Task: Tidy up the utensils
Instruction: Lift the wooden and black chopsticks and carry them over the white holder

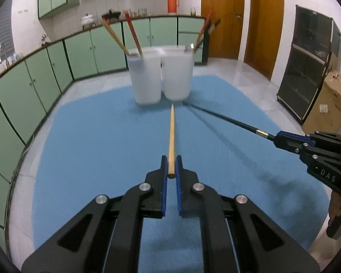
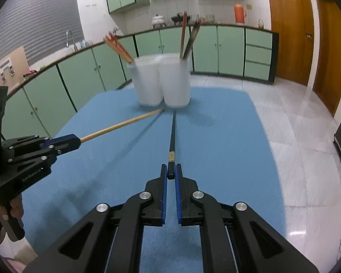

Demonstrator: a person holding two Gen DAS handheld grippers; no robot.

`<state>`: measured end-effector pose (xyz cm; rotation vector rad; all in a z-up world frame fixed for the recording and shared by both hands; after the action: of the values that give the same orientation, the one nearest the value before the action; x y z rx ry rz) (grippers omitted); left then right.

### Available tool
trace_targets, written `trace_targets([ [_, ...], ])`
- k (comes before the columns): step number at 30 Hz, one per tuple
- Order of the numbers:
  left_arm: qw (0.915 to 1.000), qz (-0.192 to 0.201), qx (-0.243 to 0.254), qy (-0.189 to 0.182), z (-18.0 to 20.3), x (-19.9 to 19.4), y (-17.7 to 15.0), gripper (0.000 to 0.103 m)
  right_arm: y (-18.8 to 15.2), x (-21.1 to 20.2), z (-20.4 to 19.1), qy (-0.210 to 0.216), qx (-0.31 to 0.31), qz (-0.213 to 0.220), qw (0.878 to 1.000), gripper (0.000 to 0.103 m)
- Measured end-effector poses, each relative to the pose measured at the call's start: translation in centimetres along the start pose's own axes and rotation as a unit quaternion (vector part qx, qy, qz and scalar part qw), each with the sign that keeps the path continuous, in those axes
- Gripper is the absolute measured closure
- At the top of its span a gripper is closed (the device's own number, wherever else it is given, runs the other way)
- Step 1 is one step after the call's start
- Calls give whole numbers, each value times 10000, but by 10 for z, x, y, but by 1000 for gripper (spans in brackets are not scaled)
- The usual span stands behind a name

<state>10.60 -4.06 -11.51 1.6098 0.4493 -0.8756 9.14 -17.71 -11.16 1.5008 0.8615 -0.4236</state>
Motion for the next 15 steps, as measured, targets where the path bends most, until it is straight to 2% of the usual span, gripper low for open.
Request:
trace_targets([
  [11, 9965, 825, 54, 81, -10, -55, 64, 97, 78, -52, 6, 124, -210, 809, 9964, 96],
  [15, 9946, 1037, 67, 37, -9, -67, 85, 97, 102, -62, 3, 227, -273, 948, 9949, 96],
])
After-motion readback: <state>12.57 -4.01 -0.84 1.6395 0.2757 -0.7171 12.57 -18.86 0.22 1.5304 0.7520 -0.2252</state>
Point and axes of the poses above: each gripper's, at about its wrist camera, not at the fingertips, and x roughly the way its jaws point, z to its right, y to its top, the point moved 10 cm from there along x, roughly the way its jaws point, and after that the axes turned 6 degrees about -z, right-handed, at the moved point
